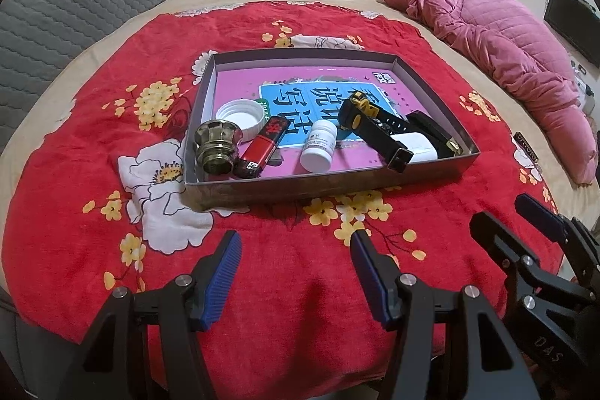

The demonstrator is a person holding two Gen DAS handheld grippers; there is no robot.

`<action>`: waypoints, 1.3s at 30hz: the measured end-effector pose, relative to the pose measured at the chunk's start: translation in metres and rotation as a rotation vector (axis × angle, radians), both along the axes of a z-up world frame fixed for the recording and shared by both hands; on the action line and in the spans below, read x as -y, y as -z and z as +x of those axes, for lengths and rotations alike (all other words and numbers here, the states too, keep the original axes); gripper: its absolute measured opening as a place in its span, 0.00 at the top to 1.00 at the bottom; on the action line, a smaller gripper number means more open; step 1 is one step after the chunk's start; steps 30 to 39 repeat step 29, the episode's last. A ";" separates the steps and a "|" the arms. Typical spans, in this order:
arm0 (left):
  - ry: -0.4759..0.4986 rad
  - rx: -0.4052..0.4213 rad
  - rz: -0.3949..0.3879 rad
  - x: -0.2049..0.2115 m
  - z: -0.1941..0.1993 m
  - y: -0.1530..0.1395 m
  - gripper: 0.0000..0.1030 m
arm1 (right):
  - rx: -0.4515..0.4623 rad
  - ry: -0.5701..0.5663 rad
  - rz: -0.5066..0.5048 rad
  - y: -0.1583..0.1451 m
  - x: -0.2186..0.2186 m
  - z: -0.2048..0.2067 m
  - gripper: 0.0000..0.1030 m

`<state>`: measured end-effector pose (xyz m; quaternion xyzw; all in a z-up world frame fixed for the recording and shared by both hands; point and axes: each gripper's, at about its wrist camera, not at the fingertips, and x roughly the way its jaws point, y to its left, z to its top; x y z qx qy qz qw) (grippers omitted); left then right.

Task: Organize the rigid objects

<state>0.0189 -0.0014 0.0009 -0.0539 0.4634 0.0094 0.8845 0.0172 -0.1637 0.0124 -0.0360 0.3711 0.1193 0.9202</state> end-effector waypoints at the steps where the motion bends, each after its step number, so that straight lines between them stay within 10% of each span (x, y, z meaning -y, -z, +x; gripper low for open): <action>1: -0.001 0.000 -0.002 0.000 0.000 0.000 0.42 | 0.000 -0.002 -0.001 0.000 0.000 0.000 0.28; 39: -0.018 -0.010 0.017 -0.006 0.004 0.008 0.42 | -0.003 -0.021 -0.008 0.004 -0.004 0.001 0.28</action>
